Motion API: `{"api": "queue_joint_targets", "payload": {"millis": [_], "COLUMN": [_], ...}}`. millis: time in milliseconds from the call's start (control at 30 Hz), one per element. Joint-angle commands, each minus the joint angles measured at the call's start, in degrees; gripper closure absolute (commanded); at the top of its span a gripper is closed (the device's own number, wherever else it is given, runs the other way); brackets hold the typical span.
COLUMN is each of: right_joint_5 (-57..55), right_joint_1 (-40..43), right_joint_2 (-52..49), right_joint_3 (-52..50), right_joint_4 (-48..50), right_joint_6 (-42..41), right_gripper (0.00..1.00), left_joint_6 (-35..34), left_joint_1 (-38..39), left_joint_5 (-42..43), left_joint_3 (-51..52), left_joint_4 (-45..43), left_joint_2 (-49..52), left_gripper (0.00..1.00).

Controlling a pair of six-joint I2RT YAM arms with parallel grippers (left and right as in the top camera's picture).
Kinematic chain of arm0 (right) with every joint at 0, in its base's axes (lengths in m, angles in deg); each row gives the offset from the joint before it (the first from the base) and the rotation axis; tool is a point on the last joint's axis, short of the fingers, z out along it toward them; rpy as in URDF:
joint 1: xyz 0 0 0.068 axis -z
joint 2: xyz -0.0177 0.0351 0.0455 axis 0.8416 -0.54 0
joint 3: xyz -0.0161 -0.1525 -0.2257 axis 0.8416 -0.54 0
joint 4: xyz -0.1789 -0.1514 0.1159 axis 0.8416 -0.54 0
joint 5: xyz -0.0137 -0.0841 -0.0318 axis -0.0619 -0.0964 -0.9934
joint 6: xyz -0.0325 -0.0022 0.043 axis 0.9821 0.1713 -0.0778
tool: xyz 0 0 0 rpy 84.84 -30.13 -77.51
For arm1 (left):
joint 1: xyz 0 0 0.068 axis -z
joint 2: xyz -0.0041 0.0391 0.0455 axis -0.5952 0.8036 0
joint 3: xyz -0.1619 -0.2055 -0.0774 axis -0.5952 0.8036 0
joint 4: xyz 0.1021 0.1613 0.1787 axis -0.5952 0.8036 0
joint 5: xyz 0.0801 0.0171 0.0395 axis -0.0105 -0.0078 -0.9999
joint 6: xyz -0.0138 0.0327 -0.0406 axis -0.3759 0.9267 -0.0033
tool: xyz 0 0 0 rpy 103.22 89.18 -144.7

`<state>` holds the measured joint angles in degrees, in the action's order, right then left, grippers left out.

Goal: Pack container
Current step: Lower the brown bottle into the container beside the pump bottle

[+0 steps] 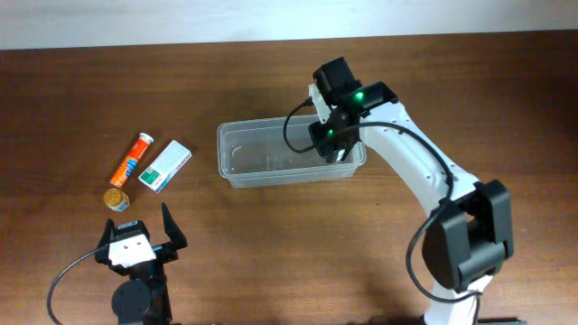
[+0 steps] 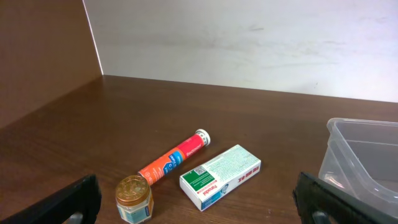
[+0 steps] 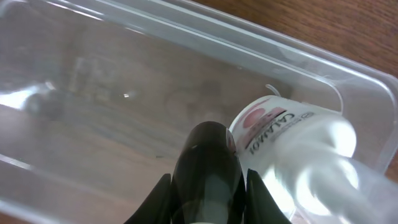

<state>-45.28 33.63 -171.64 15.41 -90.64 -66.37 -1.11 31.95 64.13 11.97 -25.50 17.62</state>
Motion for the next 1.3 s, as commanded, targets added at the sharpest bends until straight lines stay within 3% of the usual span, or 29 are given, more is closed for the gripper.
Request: {"api": "queue_joint_targets", "payload": {"millis": [0, 767, 900, 1267], "right_joint_5": [-5.9, -7.82, -7.82, -7.85], "right_joint_1": [-0.28, -0.31, -0.31, -0.31], "right_joint_2": [-1.64, -2.78, -2.78, -2.78], "right_joint_3": [1.07, 1.07, 1.07, 1.07], "right_joint_4": [0.5, 5.88, 6.05, 6.08], "right_joint_6": [-2.21, -10.8, -10.78, -10.78], "right_gripper": [0.81, 0.78, 0.68, 0.66], "left_joint_6": [0.9, 0.9, 0.9, 0.9], "left_joint_1": [0.24, 0.24, 0.24, 0.24], "left_joint_5": [-0.39, -0.39, -0.39, -0.42], "left_joint_3": [0.48, 0.48, 0.48, 0.48], "left_joint_4": [-0.15, -0.15, -0.15, -0.15], "left_joint_2": [-0.28, -0.28, -0.28, -0.24], "left_gripper": [0.01, 0.01, 0.01, 0.01]}}
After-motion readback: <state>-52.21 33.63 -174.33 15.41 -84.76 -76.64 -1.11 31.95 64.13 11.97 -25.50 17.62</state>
